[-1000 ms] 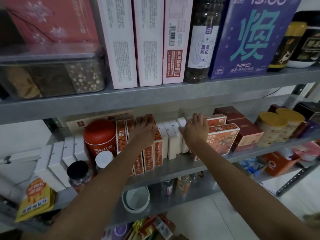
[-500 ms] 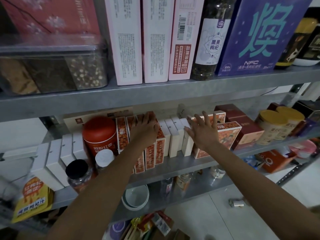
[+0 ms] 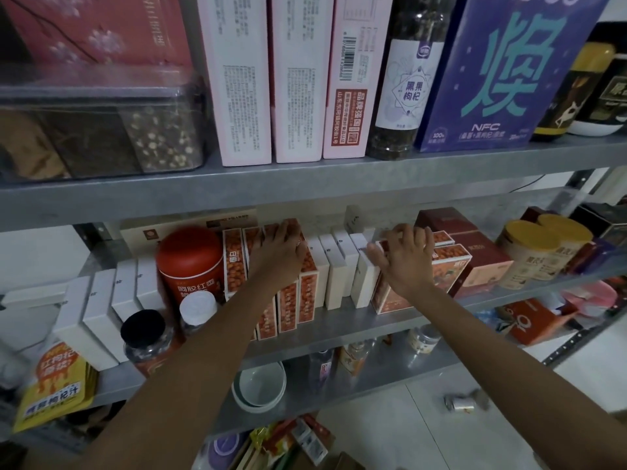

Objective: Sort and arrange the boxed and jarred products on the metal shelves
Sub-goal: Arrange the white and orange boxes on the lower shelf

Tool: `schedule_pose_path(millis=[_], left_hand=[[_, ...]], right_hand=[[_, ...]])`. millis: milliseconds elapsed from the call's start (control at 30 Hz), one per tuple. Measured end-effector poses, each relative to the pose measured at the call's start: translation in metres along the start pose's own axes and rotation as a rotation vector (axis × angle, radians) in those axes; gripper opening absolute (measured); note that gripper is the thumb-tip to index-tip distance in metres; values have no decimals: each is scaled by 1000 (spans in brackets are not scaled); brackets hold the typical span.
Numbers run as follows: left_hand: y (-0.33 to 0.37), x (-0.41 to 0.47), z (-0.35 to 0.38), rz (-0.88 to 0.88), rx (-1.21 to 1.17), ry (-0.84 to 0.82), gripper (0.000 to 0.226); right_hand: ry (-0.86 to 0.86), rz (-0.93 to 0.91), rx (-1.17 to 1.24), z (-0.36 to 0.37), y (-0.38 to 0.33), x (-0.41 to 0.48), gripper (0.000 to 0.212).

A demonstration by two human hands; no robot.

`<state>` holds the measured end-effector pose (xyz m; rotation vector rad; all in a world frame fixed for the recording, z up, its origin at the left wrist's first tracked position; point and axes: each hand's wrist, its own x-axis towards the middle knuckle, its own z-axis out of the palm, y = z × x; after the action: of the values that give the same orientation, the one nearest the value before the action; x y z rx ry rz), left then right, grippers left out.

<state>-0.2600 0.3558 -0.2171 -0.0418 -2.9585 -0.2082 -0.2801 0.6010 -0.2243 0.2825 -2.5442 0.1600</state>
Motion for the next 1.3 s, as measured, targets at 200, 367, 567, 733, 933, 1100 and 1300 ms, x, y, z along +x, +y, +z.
schedule_pose_path(millis=[200, 367, 567, 733, 933, 1100, 1300], left_hand=[[-1, 2, 1, 1, 6, -4, 54], [-2, 3, 1, -3, 28, 9, 53], [-3, 2, 1, -12, 22, 9, 55], [-3, 1, -1, -24, 4, -11, 54], [0, 1, -3, -48, 2, -31, 54], [0, -1, -4, -42, -11, -18, 54], [1, -2, -6, -31, -93, 52, 50]], right_hand=[[-386, 34, 24, 0, 9, 51, 58], [-701, 33, 114, 10, 4, 78, 63], [-684, 92, 309, 17, 2, 83, 54], [-490, 91, 339, 17, 12, 85, 41], [-78, 458, 642, 13, 36, 87, 26], [171, 881, 838, -5, 53, 87, 25], [419, 1165, 1247, -18, 74, 74, 18]])
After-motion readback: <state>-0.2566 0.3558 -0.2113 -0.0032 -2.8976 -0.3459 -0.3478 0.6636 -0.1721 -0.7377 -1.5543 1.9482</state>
